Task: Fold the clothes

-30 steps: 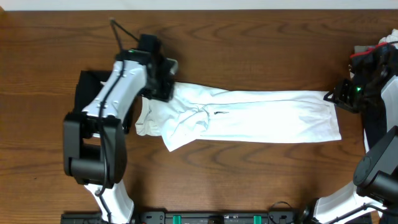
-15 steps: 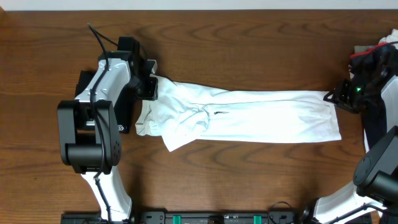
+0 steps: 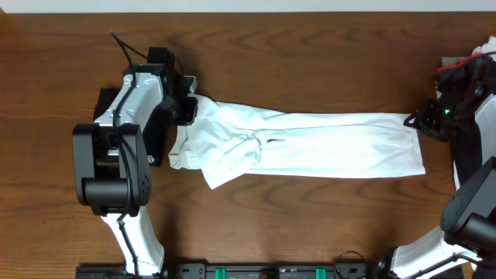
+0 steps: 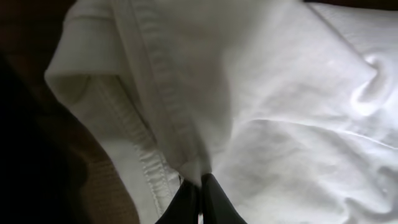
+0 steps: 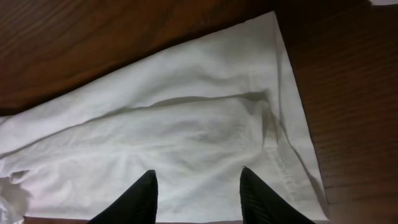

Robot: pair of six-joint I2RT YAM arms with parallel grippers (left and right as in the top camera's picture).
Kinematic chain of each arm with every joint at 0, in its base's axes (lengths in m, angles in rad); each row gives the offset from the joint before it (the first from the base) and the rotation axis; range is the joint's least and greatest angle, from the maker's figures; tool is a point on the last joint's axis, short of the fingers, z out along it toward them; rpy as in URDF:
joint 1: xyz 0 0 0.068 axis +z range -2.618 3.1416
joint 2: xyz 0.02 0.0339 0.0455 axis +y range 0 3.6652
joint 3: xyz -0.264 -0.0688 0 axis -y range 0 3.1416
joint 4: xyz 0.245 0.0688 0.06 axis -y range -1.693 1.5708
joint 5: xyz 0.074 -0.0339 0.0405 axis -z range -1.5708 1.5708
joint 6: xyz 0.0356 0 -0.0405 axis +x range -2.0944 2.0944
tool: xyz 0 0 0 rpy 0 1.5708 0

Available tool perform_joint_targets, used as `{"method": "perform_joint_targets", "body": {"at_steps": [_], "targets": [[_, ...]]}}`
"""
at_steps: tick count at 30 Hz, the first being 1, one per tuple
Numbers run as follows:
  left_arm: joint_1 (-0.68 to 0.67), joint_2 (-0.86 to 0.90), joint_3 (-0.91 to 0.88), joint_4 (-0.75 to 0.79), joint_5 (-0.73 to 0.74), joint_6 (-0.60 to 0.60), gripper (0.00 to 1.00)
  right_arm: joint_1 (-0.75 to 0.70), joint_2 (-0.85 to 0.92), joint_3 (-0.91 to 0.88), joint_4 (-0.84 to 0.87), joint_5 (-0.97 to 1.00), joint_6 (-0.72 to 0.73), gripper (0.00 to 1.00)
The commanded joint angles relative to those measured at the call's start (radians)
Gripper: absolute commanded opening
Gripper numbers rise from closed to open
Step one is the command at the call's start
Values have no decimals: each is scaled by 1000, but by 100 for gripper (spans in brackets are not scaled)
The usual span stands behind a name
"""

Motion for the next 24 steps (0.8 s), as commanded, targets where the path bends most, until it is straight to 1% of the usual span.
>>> {"method": "perform_joint_targets", "body": {"at_steps": [1,6,18,24], "targets": [[6,-77,31,-4,19,-16,6,-1,-23,19,2,4,14,41],[6,-135,42,31,18,-16,6,-1,-23,19,8,4,14,42],[6,-114,41,131,6,-12,6,-1,-23,19,10,4,14,43],[6,-107,41,140,-72,-12,7,-1,-23,19,10,4,14,42]]}}
